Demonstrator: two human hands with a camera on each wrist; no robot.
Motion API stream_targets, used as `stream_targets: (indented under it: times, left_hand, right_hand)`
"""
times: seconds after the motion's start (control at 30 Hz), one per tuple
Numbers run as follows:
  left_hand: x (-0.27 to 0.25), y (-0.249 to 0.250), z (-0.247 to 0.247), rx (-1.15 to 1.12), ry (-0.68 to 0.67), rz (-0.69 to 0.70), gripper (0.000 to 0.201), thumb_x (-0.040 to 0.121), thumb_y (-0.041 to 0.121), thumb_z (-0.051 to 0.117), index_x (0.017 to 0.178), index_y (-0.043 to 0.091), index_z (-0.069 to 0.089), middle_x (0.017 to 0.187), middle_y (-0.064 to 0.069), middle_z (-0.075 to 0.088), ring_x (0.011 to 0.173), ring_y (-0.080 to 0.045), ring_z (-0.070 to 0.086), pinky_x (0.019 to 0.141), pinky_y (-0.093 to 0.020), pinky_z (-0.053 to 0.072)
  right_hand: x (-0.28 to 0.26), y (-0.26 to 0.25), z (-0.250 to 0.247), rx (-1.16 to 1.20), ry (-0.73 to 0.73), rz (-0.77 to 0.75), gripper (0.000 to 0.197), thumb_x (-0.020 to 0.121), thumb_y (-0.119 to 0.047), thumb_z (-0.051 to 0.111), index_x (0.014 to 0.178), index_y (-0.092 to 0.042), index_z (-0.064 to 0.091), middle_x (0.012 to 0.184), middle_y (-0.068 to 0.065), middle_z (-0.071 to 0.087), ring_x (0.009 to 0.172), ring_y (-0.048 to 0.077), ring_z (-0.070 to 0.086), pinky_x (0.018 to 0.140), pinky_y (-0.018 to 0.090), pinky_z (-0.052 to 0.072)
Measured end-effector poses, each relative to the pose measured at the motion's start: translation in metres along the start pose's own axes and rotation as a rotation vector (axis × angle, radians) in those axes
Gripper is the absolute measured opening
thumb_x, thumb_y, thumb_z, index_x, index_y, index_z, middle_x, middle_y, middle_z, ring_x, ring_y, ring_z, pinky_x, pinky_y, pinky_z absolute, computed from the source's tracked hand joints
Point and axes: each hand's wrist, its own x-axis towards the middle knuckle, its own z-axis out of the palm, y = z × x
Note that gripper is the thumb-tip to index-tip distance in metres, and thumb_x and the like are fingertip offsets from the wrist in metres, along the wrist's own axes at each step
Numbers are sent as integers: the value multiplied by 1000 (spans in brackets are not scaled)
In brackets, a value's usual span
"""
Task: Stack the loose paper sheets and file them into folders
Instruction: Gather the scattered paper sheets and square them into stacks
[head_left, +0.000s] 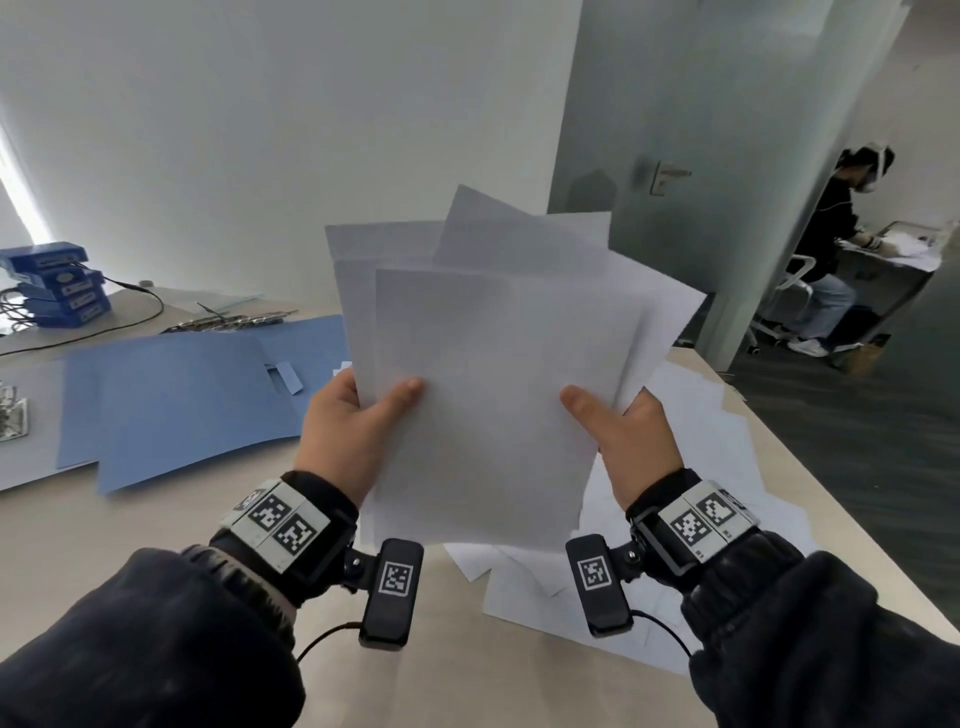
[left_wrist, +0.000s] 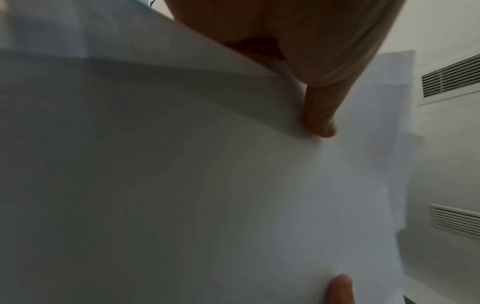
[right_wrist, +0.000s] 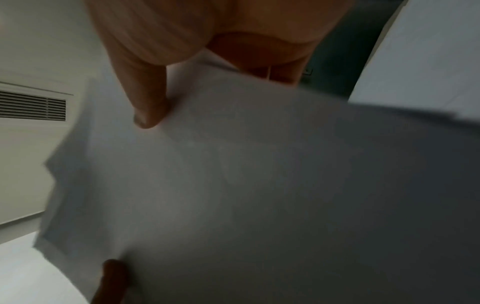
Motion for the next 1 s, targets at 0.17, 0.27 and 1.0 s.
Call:
stream_targets:
  times: [0.17, 0.27, 1.0]
  left_hand:
    - [0, -2, -2, 47, -21, 37, 39, 78, 29, 82, 113, 25, 65, 99, 13, 77, 90, -3, 73, 72, -20, 56]
    - [-4, -10, -7, 102, -30, 34, 50, 81, 20, 84, 124, 27, 58, 113, 9, 73, 102, -8, 71, 86, -33, 57]
    - [-11, -38, -5, 55, -169, -220, 43, 79, 22, 71, 122, 25, 64, 115, 5, 75, 107, -17, 71, 98, -43, 53]
  right_hand:
    - [-2, 8, -3, -40, -64, 56, 16, 86, -18, 77, 102, -16, 75, 100, 5, 78, 96, 24, 74, 94, 51, 56]
    - [-6, 6, -1, -14, -85, 40, 26, 79, -28, 79, 102, -18, 75, 100, 1, 78, 97, 19, 74, 95, 43, 56]
    - [-14, 36, 15, 12, -115, 144, 35, 76, -24, 82, 108, -13, 73, 104, 4, 78, 101, 21, 73, 97, 42, 54]
